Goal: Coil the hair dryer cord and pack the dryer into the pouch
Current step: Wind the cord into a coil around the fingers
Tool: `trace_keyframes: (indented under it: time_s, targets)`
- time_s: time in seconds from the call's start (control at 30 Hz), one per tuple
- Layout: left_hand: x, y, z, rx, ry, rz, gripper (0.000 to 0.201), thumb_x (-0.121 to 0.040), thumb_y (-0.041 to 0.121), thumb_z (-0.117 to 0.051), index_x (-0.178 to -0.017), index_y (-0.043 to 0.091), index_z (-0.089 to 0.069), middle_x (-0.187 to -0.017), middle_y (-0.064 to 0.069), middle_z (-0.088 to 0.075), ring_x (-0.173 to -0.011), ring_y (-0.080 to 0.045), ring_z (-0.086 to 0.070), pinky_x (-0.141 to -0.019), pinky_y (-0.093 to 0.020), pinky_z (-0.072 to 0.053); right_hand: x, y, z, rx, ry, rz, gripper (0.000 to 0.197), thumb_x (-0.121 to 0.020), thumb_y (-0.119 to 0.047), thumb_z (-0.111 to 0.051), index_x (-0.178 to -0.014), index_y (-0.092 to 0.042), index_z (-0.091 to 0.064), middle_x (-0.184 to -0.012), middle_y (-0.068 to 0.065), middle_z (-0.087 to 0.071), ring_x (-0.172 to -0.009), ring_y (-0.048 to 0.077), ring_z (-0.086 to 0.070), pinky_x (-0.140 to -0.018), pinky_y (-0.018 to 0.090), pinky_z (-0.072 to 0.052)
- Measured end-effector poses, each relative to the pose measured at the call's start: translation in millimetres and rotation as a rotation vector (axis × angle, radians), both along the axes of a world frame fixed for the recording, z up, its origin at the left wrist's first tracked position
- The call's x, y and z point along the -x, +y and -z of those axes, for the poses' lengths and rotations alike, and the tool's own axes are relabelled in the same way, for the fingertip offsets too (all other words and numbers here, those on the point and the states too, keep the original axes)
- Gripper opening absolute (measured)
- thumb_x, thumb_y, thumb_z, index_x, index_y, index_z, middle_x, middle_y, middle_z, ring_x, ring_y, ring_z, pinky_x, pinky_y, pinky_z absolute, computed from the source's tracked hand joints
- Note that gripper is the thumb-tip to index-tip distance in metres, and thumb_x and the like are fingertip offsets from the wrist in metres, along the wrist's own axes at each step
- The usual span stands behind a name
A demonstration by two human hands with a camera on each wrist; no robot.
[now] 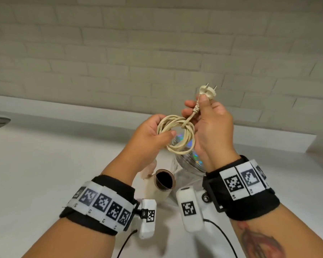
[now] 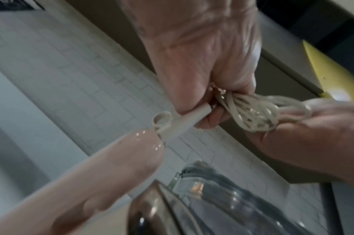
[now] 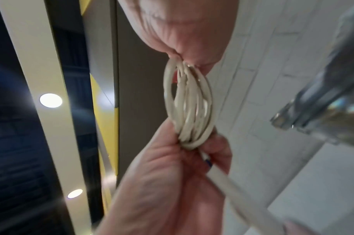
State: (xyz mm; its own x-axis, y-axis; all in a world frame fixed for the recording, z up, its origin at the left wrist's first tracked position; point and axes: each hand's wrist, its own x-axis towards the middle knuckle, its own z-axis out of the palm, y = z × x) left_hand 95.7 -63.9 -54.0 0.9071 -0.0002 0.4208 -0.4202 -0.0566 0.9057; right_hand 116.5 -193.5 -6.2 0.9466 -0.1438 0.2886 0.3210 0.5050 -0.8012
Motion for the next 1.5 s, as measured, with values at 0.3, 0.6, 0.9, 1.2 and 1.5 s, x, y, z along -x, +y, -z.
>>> trace_keyframes:
  time_s: [0.3,0.6,0.9,1.2,1.5]
  targets:
    - [2.9,-2.4,9.0,0.222,0.021,0.017,0.016,-0.097,0.012,-0.047,-0.102,0.016,-0.063,-0.065,0.002,-0.05,-0.06,-0.012,-0.042,-0.064,-0.029,-0.037,-28.2,-4.3,15.3,0.561,0.168,-0.178,0.014,-0.094,-0.019,-0.049,-0.098,-0.019,-0.062,-0.079,0.01,-0.069,-0.058,0.018,-0.064,-0.052,0.029,-0.049]
    - [-5.3,-0.1,7.0,0.234,-0.014,-0.04,0.018,-0.097,0.016,-0.048,-0.096,0.025,-0.064,-0.062,0.01,-0.057,-0.058,-0.007,-0.047,-0.06,-0.026,-0.042,-21.7,-16.6,23.1,0.628,0.079,-0.467,0.02,-0.086,-0.002,-0.059,-0.1,-0.008,-0.072,-0.095,0.013,-0.073,-0.084,0.023,-0.064,-0.087,0.036,-0.053]
    - [-9.3,-1.6,5.8,0.252,-0.031,-0.155,0.01,-0.095,0.017,-0.053,-0.102,0.021,-0.059,-0.073,0.01,-0.066,-0.064,-0.005,-0.06,-0.062,-0.023,-0.049,-20.8,0.3,33.3,0.567,0.051,-0.207,0.016,-0.093,-0.007,-0.052,-0.09,-0.001,-0.067,-0.078,0.012,-0.069,-0.064,0.015,-0.065,-0.059,0.02,-0.054]
    - [-14.2,-8.8,7.5,-0.045,-0.174,-0.563,0.035,-0.09,-0.003,-0.036,-0.116,0.016,-0.048,-0.105,-0.001,-0.059,-0.087,-0.006,-0.058,-0.068,-0.006,-0.043,-11.5,-5.5,16.6,0.335,0.097,-0.449,0.021,-0.09,-0.009,-0.051,-0.089,0.004,-0.066,-0.078,0.011,-0.071,-0.07,0.017,-0.068,-0.063,0.023,-0.057]
    - [-13.0,-12.9,13.4,-0.016,-0.153,-0.377,0.025,-0.095,0.031,-0.048,-0.118,0.021,-0.046,-0.106,0.007,-0.061,-0.096,-0.003,-0.06,-0.08,-0.024,-0.05,-13.3,-0.2,32.0,0.493,0.066,-0.333,0.023,-0.085,-0.009,-0.065,-0.103,0.005,-0.067,-0.104,0.026,-0.07,-0.091,0.028,-0.07,-0.084,0.036,-0.057]
